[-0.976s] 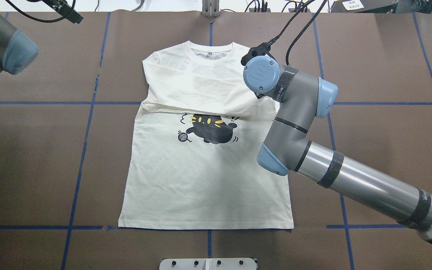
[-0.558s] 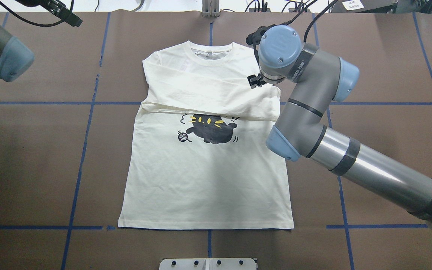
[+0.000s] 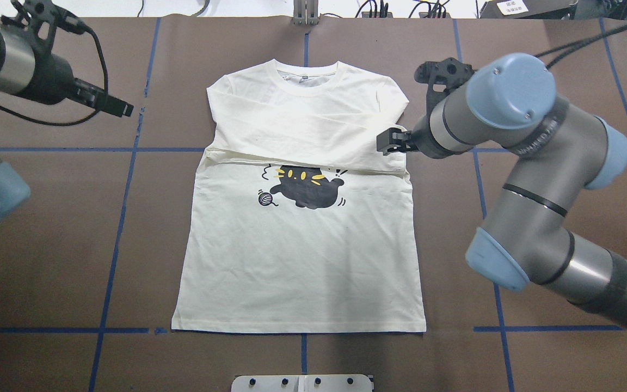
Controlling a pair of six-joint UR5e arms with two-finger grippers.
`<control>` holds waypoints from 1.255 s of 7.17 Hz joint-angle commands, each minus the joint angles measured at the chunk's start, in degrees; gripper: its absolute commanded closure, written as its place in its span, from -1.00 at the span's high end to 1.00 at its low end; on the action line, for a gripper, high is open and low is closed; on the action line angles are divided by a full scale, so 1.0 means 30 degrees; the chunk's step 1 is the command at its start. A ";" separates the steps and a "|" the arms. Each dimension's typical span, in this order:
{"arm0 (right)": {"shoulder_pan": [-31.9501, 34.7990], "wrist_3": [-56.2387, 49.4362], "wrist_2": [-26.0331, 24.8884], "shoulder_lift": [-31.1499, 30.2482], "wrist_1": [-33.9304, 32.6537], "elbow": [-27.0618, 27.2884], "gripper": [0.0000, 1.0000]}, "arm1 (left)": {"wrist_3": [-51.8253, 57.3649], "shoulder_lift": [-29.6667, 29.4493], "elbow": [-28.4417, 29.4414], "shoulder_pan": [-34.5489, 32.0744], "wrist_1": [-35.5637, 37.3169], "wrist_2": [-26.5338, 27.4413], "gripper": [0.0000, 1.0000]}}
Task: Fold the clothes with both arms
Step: 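Move both grippers down to the shirt's side edges near the hem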
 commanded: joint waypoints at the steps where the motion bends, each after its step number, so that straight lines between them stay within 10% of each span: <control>1: -0.2265 0.4584 -0.0880 -0.4193 0.4524 0.2156 1.00 | -0.6324 0.1393 -0.0999 0.3701 -0.2358 0.1819 1.00; 4: -0.7510 1.0179 -0.6270 -0.8488 0.6131 0.4445 0.80 | -1.3940 0.3502 -0.3545 0.9938 -0.2333 0.6386 0.35; 9: -0.8606 1.0636 -0.7628 -0.8902 0.6131 0.4565 0.85 | -1.6690 0.5000 -0.3403 1.4764 -0.1226 0.9976 0.34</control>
